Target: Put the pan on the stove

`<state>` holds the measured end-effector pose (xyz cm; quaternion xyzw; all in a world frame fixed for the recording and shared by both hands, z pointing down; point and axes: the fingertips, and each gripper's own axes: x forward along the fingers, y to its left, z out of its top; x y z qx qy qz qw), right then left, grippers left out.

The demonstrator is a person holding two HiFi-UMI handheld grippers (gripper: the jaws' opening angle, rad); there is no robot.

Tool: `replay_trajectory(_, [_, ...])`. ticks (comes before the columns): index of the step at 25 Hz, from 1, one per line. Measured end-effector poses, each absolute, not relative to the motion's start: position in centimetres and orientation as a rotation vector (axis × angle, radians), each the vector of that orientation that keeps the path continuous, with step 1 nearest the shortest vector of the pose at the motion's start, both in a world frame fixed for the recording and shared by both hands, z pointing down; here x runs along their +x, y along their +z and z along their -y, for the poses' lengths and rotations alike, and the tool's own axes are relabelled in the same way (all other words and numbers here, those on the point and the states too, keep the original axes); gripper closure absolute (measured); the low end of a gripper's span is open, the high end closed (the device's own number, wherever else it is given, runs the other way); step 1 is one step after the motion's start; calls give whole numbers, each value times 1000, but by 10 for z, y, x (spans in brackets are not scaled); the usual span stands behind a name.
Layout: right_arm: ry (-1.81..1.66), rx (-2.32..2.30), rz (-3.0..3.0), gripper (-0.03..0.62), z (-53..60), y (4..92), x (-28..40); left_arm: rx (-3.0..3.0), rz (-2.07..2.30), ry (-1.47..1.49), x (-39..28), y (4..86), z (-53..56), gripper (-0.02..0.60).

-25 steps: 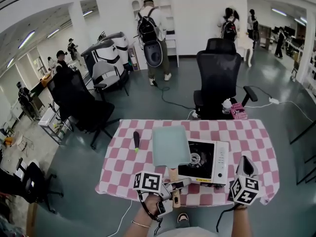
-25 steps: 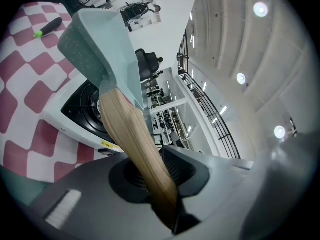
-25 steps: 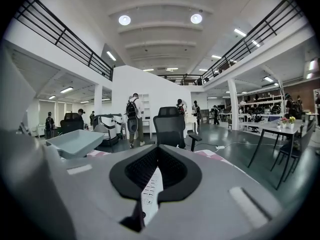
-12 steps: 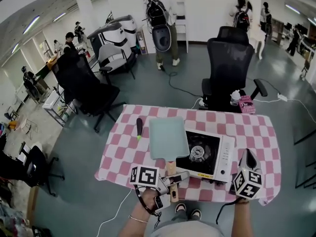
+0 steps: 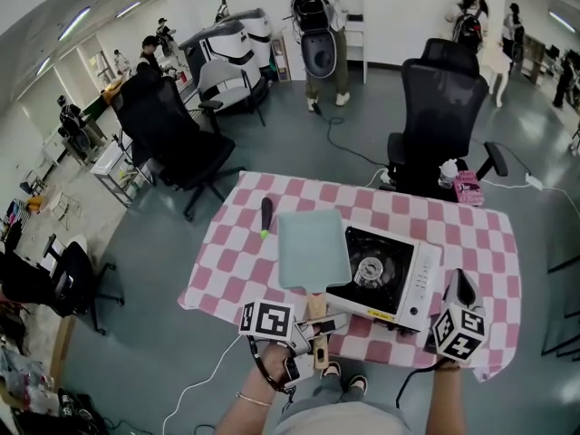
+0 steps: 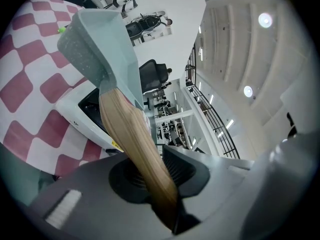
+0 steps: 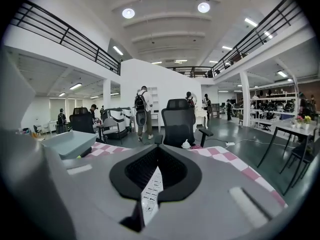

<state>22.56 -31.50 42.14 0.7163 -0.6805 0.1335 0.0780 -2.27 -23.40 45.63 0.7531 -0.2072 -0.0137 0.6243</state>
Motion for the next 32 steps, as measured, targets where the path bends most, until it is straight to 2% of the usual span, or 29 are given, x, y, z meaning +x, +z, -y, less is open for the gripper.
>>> replay_trajectory(14, [446,2156,1991,583,330,449,238,1763,384,-4,-8,463,231,517])
replay_trajectory(32, [533,2206,1895,583,332,491,277,1817,212,190,42,484,223,514])
